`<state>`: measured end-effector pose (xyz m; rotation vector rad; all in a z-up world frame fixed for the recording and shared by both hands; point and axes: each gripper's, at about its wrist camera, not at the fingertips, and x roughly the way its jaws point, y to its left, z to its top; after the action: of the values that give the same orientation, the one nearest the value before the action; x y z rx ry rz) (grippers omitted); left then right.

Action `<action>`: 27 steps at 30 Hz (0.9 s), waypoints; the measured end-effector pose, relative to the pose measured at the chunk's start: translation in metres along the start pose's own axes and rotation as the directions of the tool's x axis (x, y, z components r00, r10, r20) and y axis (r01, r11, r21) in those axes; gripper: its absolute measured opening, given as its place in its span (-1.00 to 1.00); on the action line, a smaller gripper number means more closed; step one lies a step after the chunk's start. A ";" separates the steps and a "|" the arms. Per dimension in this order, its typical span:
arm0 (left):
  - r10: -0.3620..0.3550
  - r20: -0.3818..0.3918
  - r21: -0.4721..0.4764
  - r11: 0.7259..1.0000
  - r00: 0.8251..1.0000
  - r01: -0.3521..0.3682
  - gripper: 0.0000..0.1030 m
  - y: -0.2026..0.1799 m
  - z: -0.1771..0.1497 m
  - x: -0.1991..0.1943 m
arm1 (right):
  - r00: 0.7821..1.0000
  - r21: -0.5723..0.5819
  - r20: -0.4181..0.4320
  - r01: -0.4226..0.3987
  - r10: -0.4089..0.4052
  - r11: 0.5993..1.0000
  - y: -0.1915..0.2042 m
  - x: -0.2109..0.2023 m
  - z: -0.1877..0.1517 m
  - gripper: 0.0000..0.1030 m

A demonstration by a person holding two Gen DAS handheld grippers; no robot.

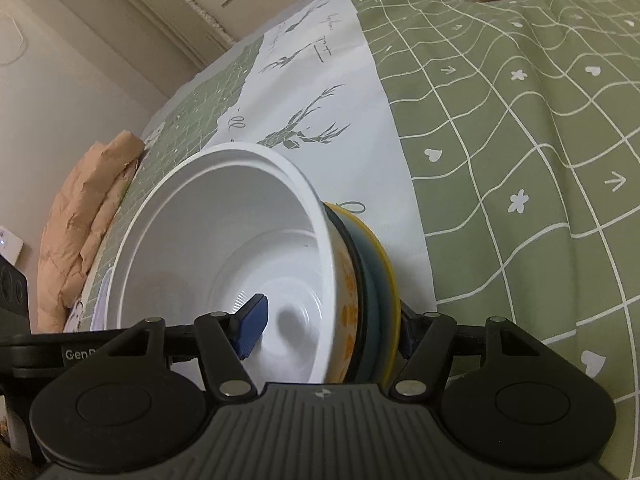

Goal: Organize plates and bowls

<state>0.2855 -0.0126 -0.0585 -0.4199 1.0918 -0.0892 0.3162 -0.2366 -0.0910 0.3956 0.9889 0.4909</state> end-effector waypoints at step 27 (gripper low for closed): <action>0.048 -0.046 0.024 0.999 0.998 -0.047 -0.11 0.008 -0.014 -0.016 | 0.997 -0.009 -0.071 -0.034 0.034 0.999 0.016 0.004 -0.009 0.33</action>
<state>0.2649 -0.0046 -0.0538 -0.3728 1.1451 -0.0695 0.3066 -0.2205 -0.0897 0.3884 1.0494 0.5436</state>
